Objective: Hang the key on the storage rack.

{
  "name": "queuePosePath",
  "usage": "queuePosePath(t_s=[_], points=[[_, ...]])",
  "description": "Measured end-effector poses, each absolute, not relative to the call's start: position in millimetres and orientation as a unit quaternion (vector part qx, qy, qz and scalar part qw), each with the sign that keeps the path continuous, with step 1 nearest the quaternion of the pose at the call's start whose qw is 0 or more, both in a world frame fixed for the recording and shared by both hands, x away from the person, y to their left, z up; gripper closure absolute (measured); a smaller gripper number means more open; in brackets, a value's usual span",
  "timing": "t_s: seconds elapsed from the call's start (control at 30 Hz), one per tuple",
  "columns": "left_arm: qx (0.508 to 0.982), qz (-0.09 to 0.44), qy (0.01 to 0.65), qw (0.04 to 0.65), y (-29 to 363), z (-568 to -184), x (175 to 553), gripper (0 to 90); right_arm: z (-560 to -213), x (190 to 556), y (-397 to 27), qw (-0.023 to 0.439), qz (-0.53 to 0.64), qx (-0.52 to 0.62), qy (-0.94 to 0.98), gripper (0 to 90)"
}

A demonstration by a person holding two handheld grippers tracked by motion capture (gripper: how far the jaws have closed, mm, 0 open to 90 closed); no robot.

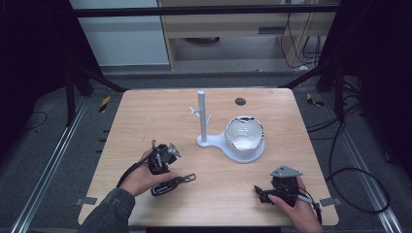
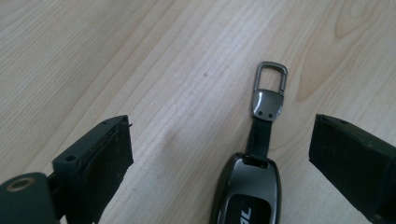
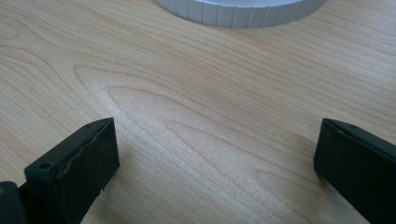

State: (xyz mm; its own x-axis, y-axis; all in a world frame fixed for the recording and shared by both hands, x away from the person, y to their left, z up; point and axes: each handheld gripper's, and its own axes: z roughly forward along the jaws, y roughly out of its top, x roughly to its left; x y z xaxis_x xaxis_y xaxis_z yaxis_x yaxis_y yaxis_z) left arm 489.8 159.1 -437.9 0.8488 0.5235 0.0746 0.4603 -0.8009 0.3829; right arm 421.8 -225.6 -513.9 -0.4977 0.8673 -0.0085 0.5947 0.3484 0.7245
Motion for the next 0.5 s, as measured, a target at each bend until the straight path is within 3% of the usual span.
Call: queuePosePath(t_s=[0.3,0.5], points=[[0.967,0.071,0.215,0.113,135.1,-442.4,490.2,14.4,-514.0,421.8,-225.6,0.201,0.339,0.459,0.796,0.4],[0.978,0.059,0.186,0.071,125.1,-446.0,490.0,25.8,-513.9,421.6,-225.7,0.201,0.339,0.459,0.796,0.4]])
